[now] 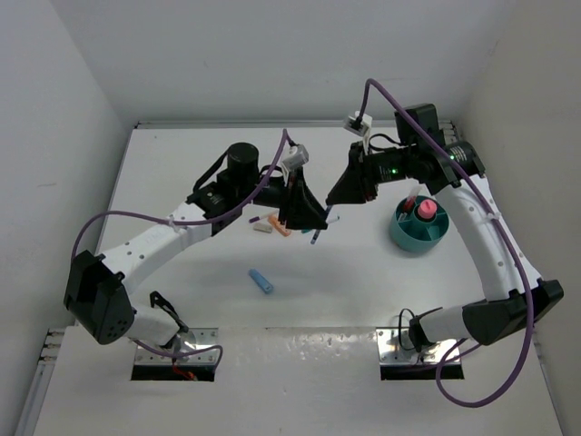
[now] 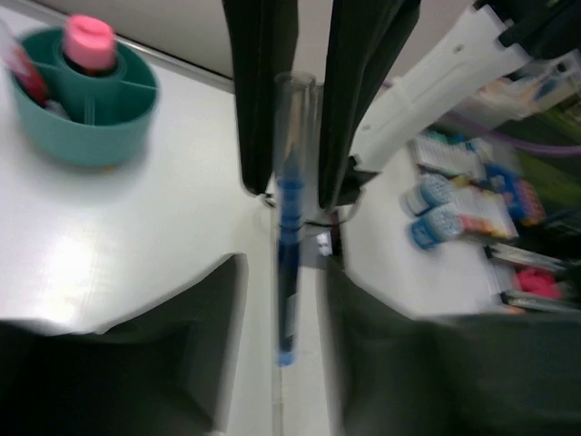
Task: Sort the stationery into containers
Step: Place the pen in the storage box.
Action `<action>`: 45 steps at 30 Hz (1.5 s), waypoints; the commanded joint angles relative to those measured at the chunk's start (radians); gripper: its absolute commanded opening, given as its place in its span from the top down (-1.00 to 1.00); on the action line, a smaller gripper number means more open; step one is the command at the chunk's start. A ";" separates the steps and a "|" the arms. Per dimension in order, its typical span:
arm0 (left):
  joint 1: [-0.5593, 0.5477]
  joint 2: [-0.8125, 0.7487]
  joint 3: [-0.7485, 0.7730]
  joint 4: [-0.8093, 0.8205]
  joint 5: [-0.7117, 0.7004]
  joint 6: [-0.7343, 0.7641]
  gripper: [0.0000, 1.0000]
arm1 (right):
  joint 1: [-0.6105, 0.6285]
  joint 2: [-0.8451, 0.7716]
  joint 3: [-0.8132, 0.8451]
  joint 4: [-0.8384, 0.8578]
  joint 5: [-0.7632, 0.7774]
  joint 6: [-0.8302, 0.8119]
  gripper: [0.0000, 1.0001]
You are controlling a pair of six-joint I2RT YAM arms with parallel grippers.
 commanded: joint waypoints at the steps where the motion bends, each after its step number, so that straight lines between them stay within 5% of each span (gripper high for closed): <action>1: 0.040 -0.012 0.009 0.011 -0.063 -0.004 -0.34 | -0.027 -0.022 -0.005 0.010 0.014 -0.022 1.00; 3: 0.060 -0.014 0.024 -0.105 -0.107 0.037 -0.99 | -0.068 -0.021 -0.016 0.015 0.030 -0.037 1.00; 10: 0.191 -0.014 0.021 -0.259 -0.322 0.181 -1.00 | -0.260 0.005 -0.178 0.200 0.293 -0.108 1.00; 15: 0.243 0.000 0.018 -0.265 -0.317 0.149 -1.00 | -0.372 0.039 -0.263 0.367 0.481 -0.151 1.00; 20: 0.258 -0.006 -0.027 -0.232 -0.310 0.113 -1.00 | -0.446 0.152 -0.198 0.341 0.558 -0.158 1.00; 45: 0.300 0.085 -0.097 -0.155 -0.259 0.074 -1.00 | -0.550 0.283 0.050 0.032 0.478 -0.235 1.00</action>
